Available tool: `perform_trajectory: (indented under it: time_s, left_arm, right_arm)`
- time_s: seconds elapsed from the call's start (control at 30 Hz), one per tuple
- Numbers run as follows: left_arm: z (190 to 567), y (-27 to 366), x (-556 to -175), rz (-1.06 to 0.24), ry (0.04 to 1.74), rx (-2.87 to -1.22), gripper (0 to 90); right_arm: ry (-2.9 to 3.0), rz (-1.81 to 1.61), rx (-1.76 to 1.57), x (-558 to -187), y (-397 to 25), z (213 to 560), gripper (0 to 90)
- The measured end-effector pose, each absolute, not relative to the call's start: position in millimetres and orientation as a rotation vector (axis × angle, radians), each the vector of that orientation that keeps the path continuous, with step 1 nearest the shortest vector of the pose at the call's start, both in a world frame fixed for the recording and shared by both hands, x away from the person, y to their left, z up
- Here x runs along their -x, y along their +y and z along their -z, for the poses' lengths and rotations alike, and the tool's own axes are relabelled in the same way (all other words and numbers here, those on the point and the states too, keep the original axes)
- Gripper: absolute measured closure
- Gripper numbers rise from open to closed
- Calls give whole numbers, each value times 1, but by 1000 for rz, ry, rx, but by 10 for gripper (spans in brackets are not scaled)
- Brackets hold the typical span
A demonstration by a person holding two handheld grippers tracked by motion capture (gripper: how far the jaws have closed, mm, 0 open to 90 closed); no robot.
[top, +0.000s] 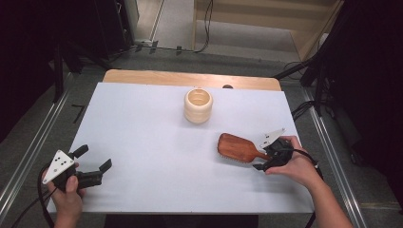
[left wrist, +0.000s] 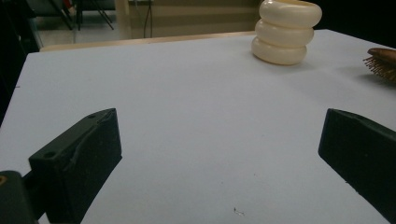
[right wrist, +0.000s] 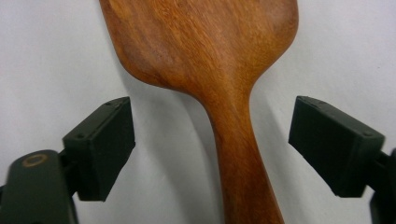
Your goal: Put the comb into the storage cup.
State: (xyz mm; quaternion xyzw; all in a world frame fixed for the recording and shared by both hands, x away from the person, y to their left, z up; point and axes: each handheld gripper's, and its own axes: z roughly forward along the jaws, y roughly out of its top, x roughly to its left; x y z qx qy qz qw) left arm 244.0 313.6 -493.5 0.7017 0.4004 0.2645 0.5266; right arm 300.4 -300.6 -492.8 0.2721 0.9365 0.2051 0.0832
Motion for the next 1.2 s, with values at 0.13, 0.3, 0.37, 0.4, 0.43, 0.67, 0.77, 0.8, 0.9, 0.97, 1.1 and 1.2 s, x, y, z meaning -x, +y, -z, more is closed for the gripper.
perform_trajectory:
  time_s: [0.13, 0.3, 0.37, 0.4, 0.43, 0.67, 0.77, 0.8, 0.9, 0.97, 1.1, 1.2]
  left_arm:
    - [493, 314, -244, -631, 958, -1675, 0]
    - [493, 314, -244, -635, 959, -1675, 0]
    - [493, 313, -244, -633, 959, -1675, 0]
    - [493, 314, -244, -635, 957, -1680, 0]
    - [494, 313, -244, -635, 957, -1679, 0]
    - [493, 314, -244, -636, 956, -1683, 0]
    - [493, 314, -244, -632, 958, -1676, 0]
    - [493, 314, -244, -632, 958, -1675, 0]
    - [494, 313, -244, -632, 954, -1679, 0]
    - [493, 314, -244, -634, 954, -1682, 0]
    - [493, 314, -244, -634, 956, -1681, 0]
    - [494, 313, -244, -636, 956, -1680, 0]
  right_arm:
    - [2793, -594, -818, -302, -300, 496, 304]
    - [2811, -615, -849, -306, -301, 496, 464]
    - [2820, -627, -859, -307, -302, 496, 531]
    - [2814, -625, -873, -308, -303, 495, 579]
    - [2819, -627, -870, -308, -303, 495, 600]
    - [2820, -652, -838, -305, -303, 495, 700]
    - [2797, -671, -843, -302, -304, 496, 701]
    - [2787, -684, -849, -301, -303, 496, 701]
    - [2763, -733, -874, -297, -303, 498, 701]
    - [2741, -790, -901, -295, -304, 501, 701]
    - [2707, -808, -924, -293, -305, 501, 701]
    - [2669, -859, -936, -291, -306, 500, 701]
